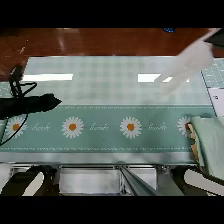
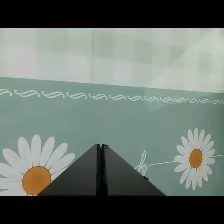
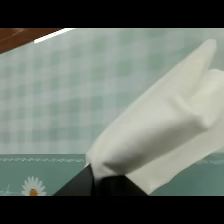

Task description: Fold the shirts.

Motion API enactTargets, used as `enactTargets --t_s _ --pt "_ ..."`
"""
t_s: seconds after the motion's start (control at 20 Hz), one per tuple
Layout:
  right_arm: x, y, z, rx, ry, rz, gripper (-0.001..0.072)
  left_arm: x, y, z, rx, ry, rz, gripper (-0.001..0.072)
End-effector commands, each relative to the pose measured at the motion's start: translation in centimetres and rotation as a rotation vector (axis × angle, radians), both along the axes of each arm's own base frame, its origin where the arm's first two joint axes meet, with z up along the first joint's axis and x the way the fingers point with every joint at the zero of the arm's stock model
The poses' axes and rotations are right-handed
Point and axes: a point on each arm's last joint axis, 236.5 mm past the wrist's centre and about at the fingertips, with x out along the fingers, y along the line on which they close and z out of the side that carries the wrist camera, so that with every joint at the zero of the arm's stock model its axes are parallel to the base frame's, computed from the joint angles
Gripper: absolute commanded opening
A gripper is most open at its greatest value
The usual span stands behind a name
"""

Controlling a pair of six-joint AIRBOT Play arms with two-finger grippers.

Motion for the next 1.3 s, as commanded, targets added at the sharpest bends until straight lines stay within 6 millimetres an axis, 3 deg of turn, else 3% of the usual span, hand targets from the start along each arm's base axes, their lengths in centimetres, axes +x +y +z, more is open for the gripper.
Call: enactTargets --t_s 0.0,0.15,0.3,0.45,0.5,0.6,0.65,0.7,0.8,0.9,0.95,1.05,1.15,1.25 --pt "-7.5 -7.7 -1.0 -0.113 0.179 -0.236 0.0018 0.2 -1.7 0.3 0.006 -0.037 -0.045 0.003" --pt "-12.3 -11.7 -2.8 -0.136 0.255 -0.441 0.0018 -0.1 -3.3 0.1 0.006 -0.036 -0.093 0.003" --pt "-19.1 -13.6 -7.8 -0.157 0.419 -0.616 0.0019 -0.3 -3.9 -0.3 0.006 -0.025 -0.113 0.003" --pt "-30.2 -15.7 -12.9 -0.292 0.7 -0.872 0.0019 0.3 -3.3 -0.3 0.034 -0.052 -0.098 0.003" --pt "-32.9 -15.4 -14.2 -0.3 0.778 -0.961 0.0019 0.6 -3.2 -0.1 0.038 -0.063 -0.091 0.003" --pt "-34.3 -13.4 -17.1 -0.267 0.845 -0.946 0.003 0.8 -3.1 -0.1 0.038 -0.071 -0.085 0.003" --pt "-35.8 -13.0 -18.3 -0.277 0.911 -0.96 0.0184 0.9 -3.1 0.0 0.038 -0.074 -0.083 0.003" --pt "-37.0 -12.7 -19.3 -0.283 0.963 -0.986 0.042 0.9 -3.0 0.0 0.04 -0.076 -0.083 0.003" --pt "-35.9 -12.6 -20.5 -0.246 0.948 -0.951 0.041 1.9 -2.3 0.2 0.066 -0.115 -0.058 0.003" --pt "-33.1 -12.8 -20.3 -0.186 0.866 -0.901 0.0407 3.7 -0.9 1.4 0.086 -0.186 -0.002 0.0031" --pt "-30.4 -13.1 -19.6 -0.137 0.783 -0.867 0.0397 4.8 -0.1 2.9 0.086 -0.23 0.034 0.003" --pt "-23.0 -12.8 -17.0 0.032 0.569 -0.754 0.0374 7.1 1.7 7.5 0.099 -0.342 0.082 0.003" --pt "-15.7 -10.4 -13.5 0.182 0.403 -0.56 0.0373 8.6 2.6 12.8 0.132 -0.43 0.06 0.003" --pt "-9.6 -7.7 -11.1 0.191 0.281 -0.392 0.034 9.7 2.5 18.1 0.139 -0.496 0.033 0.003"
